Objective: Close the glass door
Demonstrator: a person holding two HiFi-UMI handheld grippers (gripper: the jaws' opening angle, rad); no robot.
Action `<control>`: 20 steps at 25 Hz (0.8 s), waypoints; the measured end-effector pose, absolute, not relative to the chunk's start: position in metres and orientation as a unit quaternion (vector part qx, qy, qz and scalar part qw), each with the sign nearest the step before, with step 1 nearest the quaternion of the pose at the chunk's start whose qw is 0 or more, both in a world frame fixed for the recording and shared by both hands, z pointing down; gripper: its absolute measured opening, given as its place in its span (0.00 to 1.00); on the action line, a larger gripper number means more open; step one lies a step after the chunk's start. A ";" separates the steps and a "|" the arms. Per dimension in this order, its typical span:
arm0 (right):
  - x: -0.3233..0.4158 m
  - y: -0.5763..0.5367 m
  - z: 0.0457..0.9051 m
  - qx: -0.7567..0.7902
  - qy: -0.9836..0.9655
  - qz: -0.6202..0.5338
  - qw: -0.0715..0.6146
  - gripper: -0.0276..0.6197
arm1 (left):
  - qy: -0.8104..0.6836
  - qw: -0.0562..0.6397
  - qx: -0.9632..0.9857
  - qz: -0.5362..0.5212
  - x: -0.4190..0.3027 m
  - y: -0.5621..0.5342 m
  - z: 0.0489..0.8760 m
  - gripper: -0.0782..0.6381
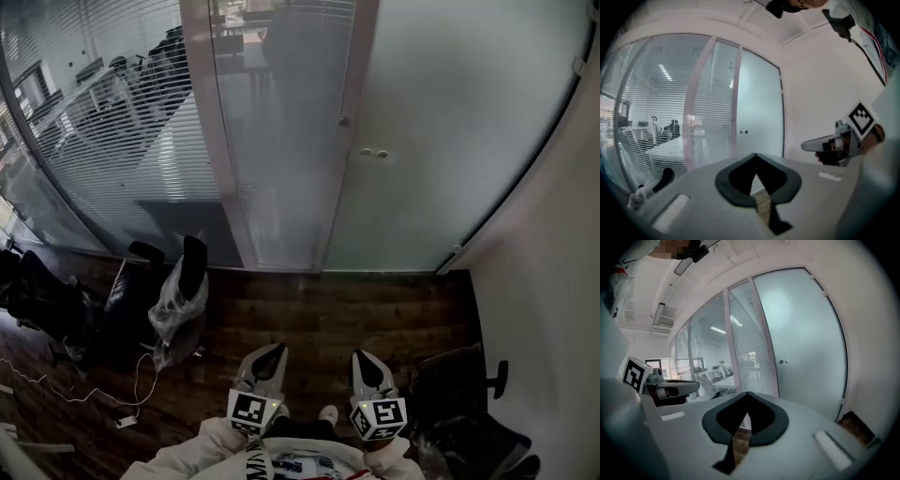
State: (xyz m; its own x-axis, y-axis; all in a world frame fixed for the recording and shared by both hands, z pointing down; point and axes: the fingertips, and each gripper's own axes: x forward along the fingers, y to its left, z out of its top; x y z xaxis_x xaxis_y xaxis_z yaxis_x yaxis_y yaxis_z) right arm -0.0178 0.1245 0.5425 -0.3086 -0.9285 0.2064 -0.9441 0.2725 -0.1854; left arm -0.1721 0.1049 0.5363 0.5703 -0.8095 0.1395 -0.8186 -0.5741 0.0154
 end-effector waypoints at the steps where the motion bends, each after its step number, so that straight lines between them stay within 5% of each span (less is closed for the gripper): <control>1: -0.012 0.126 0.543 0.587 -0.797 0.138 0.029 0.05 | -0.458 0.042 0.886 0.061 -0.166 0.107 0.538 0.11; 20: 0.057 0.122 0.530 0.569 -0.812 0.130 0.016 0.05 | -0.433 0.001 0.898 0.074 -0.072 0.097 0.515 0.11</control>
State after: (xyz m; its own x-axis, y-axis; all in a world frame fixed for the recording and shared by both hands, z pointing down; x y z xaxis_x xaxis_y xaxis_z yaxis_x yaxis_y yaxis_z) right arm 0.0569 0.1221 0.5298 -0.3522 -0.9196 0.1742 -0.9281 0.3190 -0.1921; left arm -0.0715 0.0967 0.5148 0.6133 -0.7784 0.1338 -0.7788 -0.6242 -0.0620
